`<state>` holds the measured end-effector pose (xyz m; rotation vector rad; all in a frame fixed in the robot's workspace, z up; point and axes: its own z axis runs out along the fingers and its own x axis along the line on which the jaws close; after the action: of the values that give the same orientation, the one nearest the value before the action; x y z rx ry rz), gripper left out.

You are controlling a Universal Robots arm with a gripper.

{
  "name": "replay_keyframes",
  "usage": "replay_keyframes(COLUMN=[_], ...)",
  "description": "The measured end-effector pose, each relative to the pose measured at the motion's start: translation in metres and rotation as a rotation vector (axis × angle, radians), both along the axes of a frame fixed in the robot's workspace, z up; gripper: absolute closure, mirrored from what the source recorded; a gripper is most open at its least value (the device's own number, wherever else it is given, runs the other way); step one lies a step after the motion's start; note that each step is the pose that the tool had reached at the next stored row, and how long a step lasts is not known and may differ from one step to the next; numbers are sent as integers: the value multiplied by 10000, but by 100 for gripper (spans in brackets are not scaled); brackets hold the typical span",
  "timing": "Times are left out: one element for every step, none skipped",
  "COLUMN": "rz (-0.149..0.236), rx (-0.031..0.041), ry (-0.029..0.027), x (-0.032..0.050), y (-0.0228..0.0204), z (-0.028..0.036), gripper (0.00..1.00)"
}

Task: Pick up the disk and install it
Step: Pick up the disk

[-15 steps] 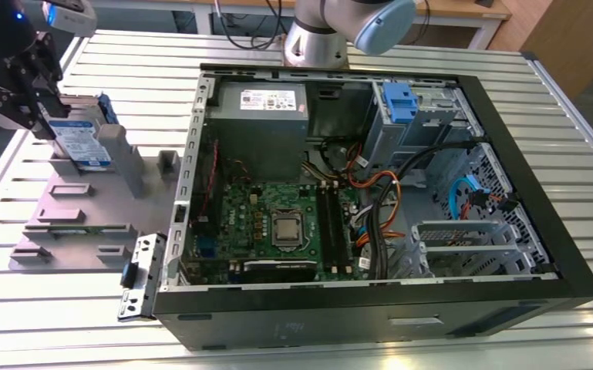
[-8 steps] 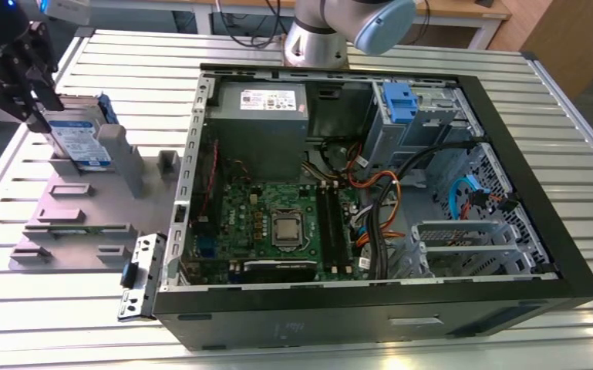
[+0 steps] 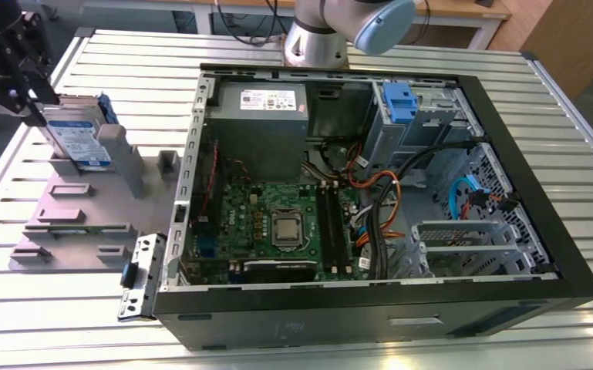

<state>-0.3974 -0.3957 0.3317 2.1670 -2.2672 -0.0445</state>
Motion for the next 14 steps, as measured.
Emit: replay_keyframes(rz=[0, 1, 5, 18, 31, 43, 54, 61, 66, 66, 67, 66, 67, 68], rx=[0, 2, 17, 56, 130, 213, 292, 362, 398, 398, 396, 385, 363, 340], ry=[-3, -5, -6, -6, -2, -2, -3, -2, -4, -4, -3, -3, -2, -3], x=[0, -1, 0, -1, -1, -1, -1, -1, -1, 0, 0, -1, -1, 0], y=[0, 0, 2, 6, 10, 14, 18, 21, 24, 32, 49, 74, 106, 141], z=[9, 9, 9, 9, 11, 10, 9, 8, 6, 5, 5, 4, 3, 2], gripper=[53, 53, 53, 53, 53, 53, 53, 53, 53, 53, 53, 53, 53, 53])
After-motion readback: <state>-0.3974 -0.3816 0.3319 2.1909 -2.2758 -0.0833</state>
